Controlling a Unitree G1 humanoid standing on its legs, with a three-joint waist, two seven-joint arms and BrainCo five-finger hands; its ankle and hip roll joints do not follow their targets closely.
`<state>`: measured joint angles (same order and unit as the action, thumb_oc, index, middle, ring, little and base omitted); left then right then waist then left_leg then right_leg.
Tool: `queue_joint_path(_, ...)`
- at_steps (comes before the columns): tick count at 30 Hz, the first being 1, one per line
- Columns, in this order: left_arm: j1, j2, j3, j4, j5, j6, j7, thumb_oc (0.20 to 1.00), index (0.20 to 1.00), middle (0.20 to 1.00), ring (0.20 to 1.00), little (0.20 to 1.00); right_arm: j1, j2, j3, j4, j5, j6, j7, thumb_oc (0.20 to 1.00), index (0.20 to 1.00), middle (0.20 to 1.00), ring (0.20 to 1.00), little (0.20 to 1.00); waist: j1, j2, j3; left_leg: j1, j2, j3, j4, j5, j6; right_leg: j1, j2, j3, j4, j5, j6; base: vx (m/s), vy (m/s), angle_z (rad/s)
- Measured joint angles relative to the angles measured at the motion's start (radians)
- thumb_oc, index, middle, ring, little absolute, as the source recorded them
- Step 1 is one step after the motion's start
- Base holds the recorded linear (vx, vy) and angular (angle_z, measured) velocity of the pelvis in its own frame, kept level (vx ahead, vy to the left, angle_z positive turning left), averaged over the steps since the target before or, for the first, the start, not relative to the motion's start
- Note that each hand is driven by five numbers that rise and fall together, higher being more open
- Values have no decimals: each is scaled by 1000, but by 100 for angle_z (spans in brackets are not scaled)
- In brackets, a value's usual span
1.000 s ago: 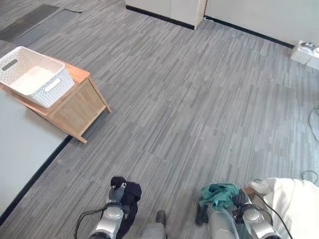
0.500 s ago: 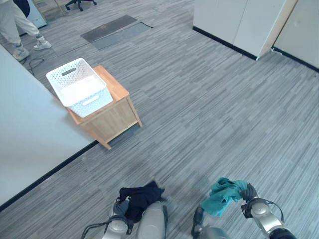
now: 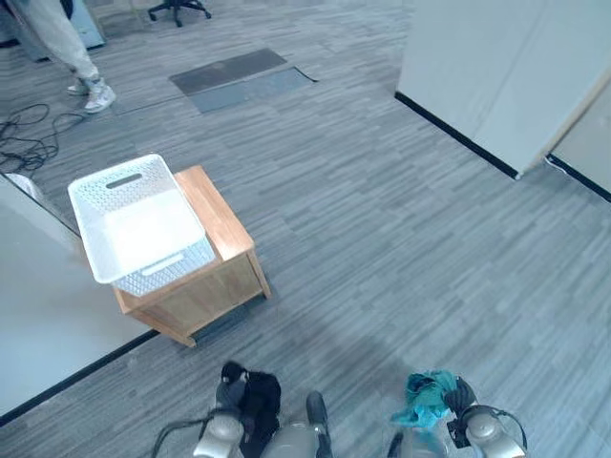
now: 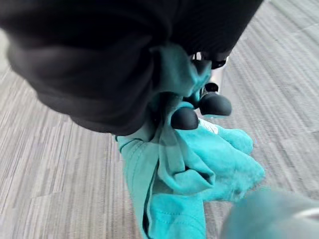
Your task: Tidy up the quilt and then pick up the clothes from the bed and put them into the laundry hamper.
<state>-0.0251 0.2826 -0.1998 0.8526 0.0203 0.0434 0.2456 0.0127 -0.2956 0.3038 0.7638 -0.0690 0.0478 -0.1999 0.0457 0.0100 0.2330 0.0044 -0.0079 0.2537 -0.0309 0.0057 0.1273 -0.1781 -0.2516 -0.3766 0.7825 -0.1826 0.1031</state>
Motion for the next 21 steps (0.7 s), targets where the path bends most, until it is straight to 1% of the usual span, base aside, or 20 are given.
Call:
queue_joint_path(1, -14, 9, 13, -37, 2, -1, 6, 200, 200, 200, 200, 200, -2, -1, -7, -22, 0, -6, -4, 200, 200, 200, 200, 200, -18, 7, 5, 23, -7, -57, -10, -23, -46, -59, 23, -12, -238, 2, 2, 514, -252, 125)
queue_joint_path(2, -21, 14, 10, -41, 2, -2, 9, 200, 200, 200, 200, 200, 7, 0, -23, -37, 1, -7, -6, 200, 200, 200, 200, 200, -30, 6, 4, 32, -12, -77, -8, -27, -43, -62, 30, -15, -364, 9, 5, 599, -317, 161)
queue_joint_path(3, -26, 13, 11, -32, 3, -4, 15, 200, 200, 200, 200, 200, 2, -1, -30, -39, 1, -8, -9, 200, 200, 200, 200, 200, -30, 0, 7, 74, -24, -86, -15, -48, -72, -94, 16, -11, -496, 65, 2, 595, -314, 122)
queue_joint_path(4, -28, 11, 13, -19, 3, -3, 18, 200, 200, 200, 200, 200, 8, -1, -34, -39, 1, -8, -12, 200, 200, 200, 200, 200, -30, 3, 4, 98, -24, -106, -17, -75, -110, -71, 29, -3, -657, 94, 7, 853, -394, 118)
queue_joint_path(5, -18, 12, 13, -3, 3, 0, 22, 200, 200, 200, 200, 200, 9, -2, -39, -38, 1, -8, -15, 200, 200, 200, 200, 200, -33, -2, 1, 131, -26, -128, -20, -98, -101, -54, 44, 49, -840, 160, 16, 457, -204, 83)
queue_joint_path(6, -10, 13, 13, 3, 4, -1, 23, 200, 200, 200, 200, 200, 10, 3, -45, -33, 1, -8, -16, 200, 200, 200, 200, 200, -35, 1, 2, 160, -21, -136, -21, -111, -88, -66, 33, 86, -860, 190, 18, 636, -296, 72)
queue_joint_path(7, -5, 12, 14, 19, 5, -4, 25, 200, 200, 200, 200, 200, -1, 3, -42, -32, 0, -6, -16, 200, 200, 200, 200, 200, -43, 0, 1, 176, -20, -162, -21, -126, -101, -75, 40, 151, -850, 215, 24, 516, -289, 88)
queue_joint_path(8, 17, 16, 19, 51, 4, -5, 27, 200, 200, 200, 200, 200, -1, 6, -28, -30, -2, -3, -13, 200, 200, 200, 200, 200, -42, -3, -3, 237, 1, -190, -26, -157, -133, -64, 43, 224, -812, 241, 14, 644, -415, 94)
queue_joint_path(9, 33, 13, 29, 73, 4, -12, 29, 200, 200, 200, 200, 200, -7, 6, -8, -22, -10, 1, -5, 200, 200, 200, 200, 200, -40, 8, -8, 297, 42, -211, -15, -205, -170, -42, 68, 214, -743, 283, 12, 583, -447, 89)
queue_joint_path(10, 45, 8, 28, 79, 4, -11, 29, 200, 200, 200, 200, 200, -5, 8, -10, -11, -12, 1, -3, 200, 200, 200, 200, 200, -49, 9, -15, 298, 63, -207, 39, -223, -193, -24, 75, 188, -714, 341, -1, 305, -375, 62)
queue_joint_path(11, 66, -12, 40, 78, 2, -15, 33, 200, 200, 200, 200, 200, -26, 3, -9, -2, -17, 1, 0, 200, 200, 200, 200, 200, -26, 19, -20, 240, 96, -208, 167, -224, -201, 9, 93, 161, -720, 355, -23, 256, -400, 72)
queue_joint_path(12, 65, -30, 42, 63, 2, -22, 35, 200, 200, 200, 200, 200, -42, -11, -6, -12, -22, 0, 4, 200, 200, 200, 200, 200, -10, 4, -22, 76, 122, -211, 460, -184, -233, 45, 114, 135, -756, 338, -37, 140, -278, 78)
queue_joint_path(13, 65, -48, 47, 47, 0, -28, 36, 200, 200, 200, 200, 200, -51, -36, -2, -38, -30, 1, 4, 200, 200, 200, 200, 200, 14, 2, -14, -57, 151, -209, 678, -96, -226, 81, 118, 85, -789, 334, -83, 177, -232, 62)
queue_joint_path(14, 56, -58, 42, 36, -3, -29, 39, 200, 200, 200, 200, 200, -46, -55, 1, -53, -35, -4, 5, 200, 200, 200, 200, 200, 18, -9, -5, -115, 183, -188, 790, -84, -233, 100, 134, 74, -810, 350, -85, 322, -213, 25)
queue_joint_path(15, 88, -62, 47, 28, -4, -31, 35, 200, 200, 200, 200, 200, -93, -56, 19, -62, -40, -4, 4, 200, 200, 200, 200, 200, 45, -20, 2, -165, 199, -153, 774, -134, -238, 140, 144, 80, -816, 349, -113, 517, -266, 29)
queue_joint_path(16, 108, -65, 60, 16, -6, -32, 36, 200, 200, 200, 200, 200, -101, -78, 33, -118, -41, -2, 5, 200, 200, 200, 200, 200, 51, -53, 15, -214, 200, -63, 727, -147, -227, 206, 149, 51, -868, 285, -108, 536, -205, 49)
queue_joint_path(18, 110, -69, 51, -16, -6, -36, 34, 200, 200, 200, 200, 200, -115, -113, 35, -182, -41, -11, 4, 200, 200, 200, 200, 200, 56, -47, 17, -275, 194, 53, 600, -151, -208, 243, 164, -27, -871, 251, -87, 432, -81, 82)
queue_joint_path(19, 109, -70, 54, -21, -6, -35, 34, 200, 200, 200, 200, 200, -131, -121, 33, -200, -40, -14, 3, 200, 200, 200, 200, 200, 58, -28, 11, -299, 189, 181, 502, -142, -195, 280, 186, -91, -866, 237, -72, 423, -73, 80)
queue_joint_path(20, 106, -71, 53, -20, -5, -34, 34, 200, 200, 200, 200, 200, -142, -131, 37, -205, -40, -19, 2, 200, 200, 200, 200, 200, 58, -32, 12, -303, 187, 266, 443, -126, -184, 303, 203, -136, -866, 229, -69, 272, -53, 75)
queue_joint_path(21, 106, -71, 52, -15, -2, -33, 32, 200, 200, 200, 200, 200, -141, -129, 36, -219, -40, -21, -1, 200, 200, 200, 200, 200, 67, -33, 4, -286, 179, 381, 393, -115, -172, 326, 209, -207, -864, 184, -27, 421, 34, 101)
